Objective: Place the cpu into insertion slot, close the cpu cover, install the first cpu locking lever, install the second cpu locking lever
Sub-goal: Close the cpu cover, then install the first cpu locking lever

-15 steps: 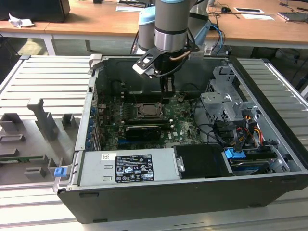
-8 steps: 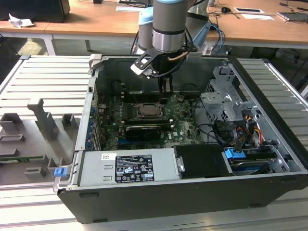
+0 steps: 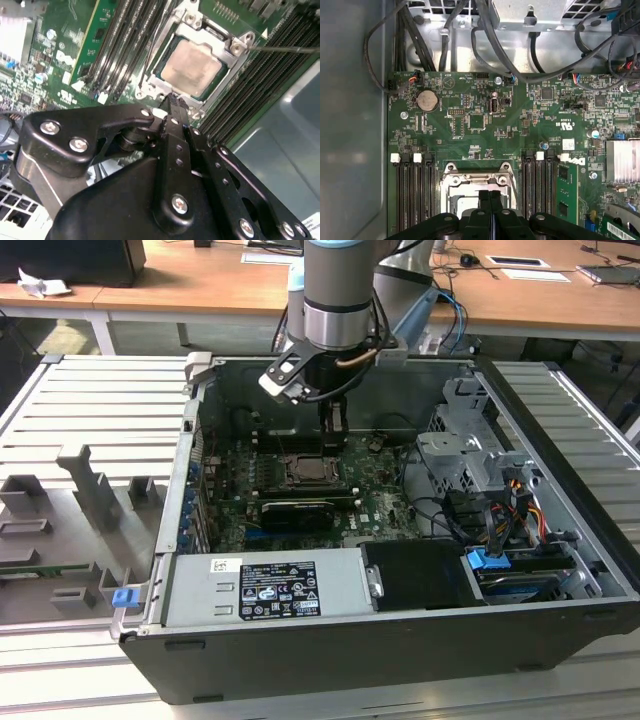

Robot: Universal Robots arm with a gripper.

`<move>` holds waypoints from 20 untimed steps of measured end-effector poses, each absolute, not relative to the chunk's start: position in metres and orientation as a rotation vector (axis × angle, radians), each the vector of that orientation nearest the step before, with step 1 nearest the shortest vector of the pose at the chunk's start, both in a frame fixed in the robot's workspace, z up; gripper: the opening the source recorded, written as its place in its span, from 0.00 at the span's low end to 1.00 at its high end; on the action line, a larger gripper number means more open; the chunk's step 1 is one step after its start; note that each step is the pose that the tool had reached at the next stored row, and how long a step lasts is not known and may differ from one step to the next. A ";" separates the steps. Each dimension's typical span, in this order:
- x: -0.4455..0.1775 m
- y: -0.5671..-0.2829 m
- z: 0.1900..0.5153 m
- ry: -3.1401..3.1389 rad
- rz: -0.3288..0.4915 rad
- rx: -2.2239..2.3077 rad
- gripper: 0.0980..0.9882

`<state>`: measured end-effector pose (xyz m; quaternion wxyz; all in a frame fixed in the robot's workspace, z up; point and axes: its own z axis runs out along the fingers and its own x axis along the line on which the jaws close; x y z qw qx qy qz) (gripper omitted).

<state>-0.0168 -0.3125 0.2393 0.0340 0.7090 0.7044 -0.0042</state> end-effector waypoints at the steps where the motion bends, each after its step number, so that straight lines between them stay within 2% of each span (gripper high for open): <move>1: -0.020 -0.313 0.239 2.166 -0.013 2.180 0.01; 20: -0.032 -0.313 0.241 2.166 -0.013 2.180 0.01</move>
